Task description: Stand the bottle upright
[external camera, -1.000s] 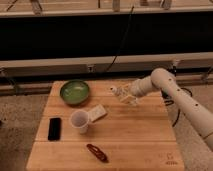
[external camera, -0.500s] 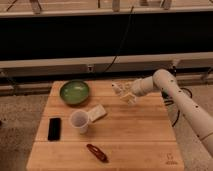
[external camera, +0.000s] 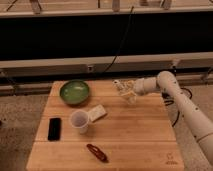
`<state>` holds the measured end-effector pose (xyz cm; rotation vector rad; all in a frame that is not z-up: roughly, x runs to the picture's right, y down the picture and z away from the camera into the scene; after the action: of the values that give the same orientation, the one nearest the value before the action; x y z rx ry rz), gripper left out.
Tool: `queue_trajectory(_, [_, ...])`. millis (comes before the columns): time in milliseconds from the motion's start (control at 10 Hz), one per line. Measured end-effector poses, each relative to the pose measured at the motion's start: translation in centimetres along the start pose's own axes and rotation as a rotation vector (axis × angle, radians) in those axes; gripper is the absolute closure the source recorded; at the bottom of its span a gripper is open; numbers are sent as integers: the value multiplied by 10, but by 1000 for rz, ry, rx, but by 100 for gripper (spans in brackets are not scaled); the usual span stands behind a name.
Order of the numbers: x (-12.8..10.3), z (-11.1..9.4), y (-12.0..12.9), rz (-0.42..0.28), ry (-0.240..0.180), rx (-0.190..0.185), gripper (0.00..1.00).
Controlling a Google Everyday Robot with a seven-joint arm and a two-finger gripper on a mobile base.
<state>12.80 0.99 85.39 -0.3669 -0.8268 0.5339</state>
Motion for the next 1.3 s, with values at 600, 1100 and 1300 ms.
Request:
queue_trajectory(600, [13, -9, -25, 32, -102, 40, 100])
queue_trajectory(1100, [31, -12, -42, 84, -188, 56, 100])
queue_trajectory(1300, [37, -14, -47, 100, -216, 66, 100])
